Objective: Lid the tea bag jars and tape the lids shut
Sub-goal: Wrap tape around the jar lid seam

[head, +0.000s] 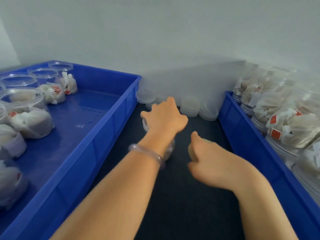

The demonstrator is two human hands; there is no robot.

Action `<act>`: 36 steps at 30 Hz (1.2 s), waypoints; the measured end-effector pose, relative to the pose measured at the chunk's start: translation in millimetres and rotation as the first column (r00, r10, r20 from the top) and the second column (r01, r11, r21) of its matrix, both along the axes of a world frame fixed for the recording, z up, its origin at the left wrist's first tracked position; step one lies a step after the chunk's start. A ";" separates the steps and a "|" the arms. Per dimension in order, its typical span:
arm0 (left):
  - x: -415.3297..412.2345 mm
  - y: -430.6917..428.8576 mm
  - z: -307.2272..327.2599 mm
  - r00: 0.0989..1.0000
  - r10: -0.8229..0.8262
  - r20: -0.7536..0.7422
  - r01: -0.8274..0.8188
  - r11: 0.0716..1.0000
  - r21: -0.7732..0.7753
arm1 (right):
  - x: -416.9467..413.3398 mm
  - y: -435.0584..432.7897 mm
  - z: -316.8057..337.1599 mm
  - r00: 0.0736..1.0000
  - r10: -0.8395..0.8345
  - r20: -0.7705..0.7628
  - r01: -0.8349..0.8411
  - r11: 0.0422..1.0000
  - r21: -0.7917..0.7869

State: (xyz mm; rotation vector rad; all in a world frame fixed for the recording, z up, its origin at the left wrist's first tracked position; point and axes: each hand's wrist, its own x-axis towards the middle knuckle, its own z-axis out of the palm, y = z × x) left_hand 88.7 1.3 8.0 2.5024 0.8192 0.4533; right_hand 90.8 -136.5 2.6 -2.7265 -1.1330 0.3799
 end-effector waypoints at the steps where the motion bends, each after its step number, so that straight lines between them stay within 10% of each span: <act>1: 1.1 4.0 0.5 0.999 -0.016 -0.036 0.016 1.000 0.007 | 2.9 -2.0 -2.3 1.000 -0.012 -0.005 0.012 1.000 -0.018; 11: -4.1 17.4 -2.8 0.948 -0.247 -0.203 0.270 0.959 0.091 | 44.6 34.1 -75.7 0.996 -0.083 0.023 0.084 0.995 -0.055; 14: -20.0 24.1 -16.9 0.954 -0.175 0.242 0.146 0.980 0.133 | 45.8 36.5 -87.6 0.994 -0.053 0.094 0.058 0.997 -0.057; 16: -32.6 33.3 -36.6 0.801 -0.012 0.599 0.056 0.997 -0.054 | 44.4 35.2 -89.5 0.989 -0.033 0.146 0.044 0.996 -0.077; 20: -49.7 41.8 -83.5 0.766 0.051 0.641 0.369 0.782 -0.502 | 40.9 34.2 -81.1 0.976 -0.002 0.216 0.035 0.989 -0.146; 23: -48.1 41.7 -106.0 0.779 -0.083 0.621 0.467 0.737 -0.488 | 47.6 25.7 -65.7 0.999 -0.044 0.005 0.043 0.988 0.146; 27: -45.2 39.3 -111.1 0.790 -0.013 0.613 0.409 0.755 -0.512 | 47.0 20.0 -54.5 0.921 0.156 -0.358 0.166 0.675 0.719; 36: -55.5 22.5 -107.4 0.697 -0.073 0.714 0.571 0.659 -0.490 | 30.7 32.8 -63.6 0.861 0.315 -0.399 0.182 0.541 0.821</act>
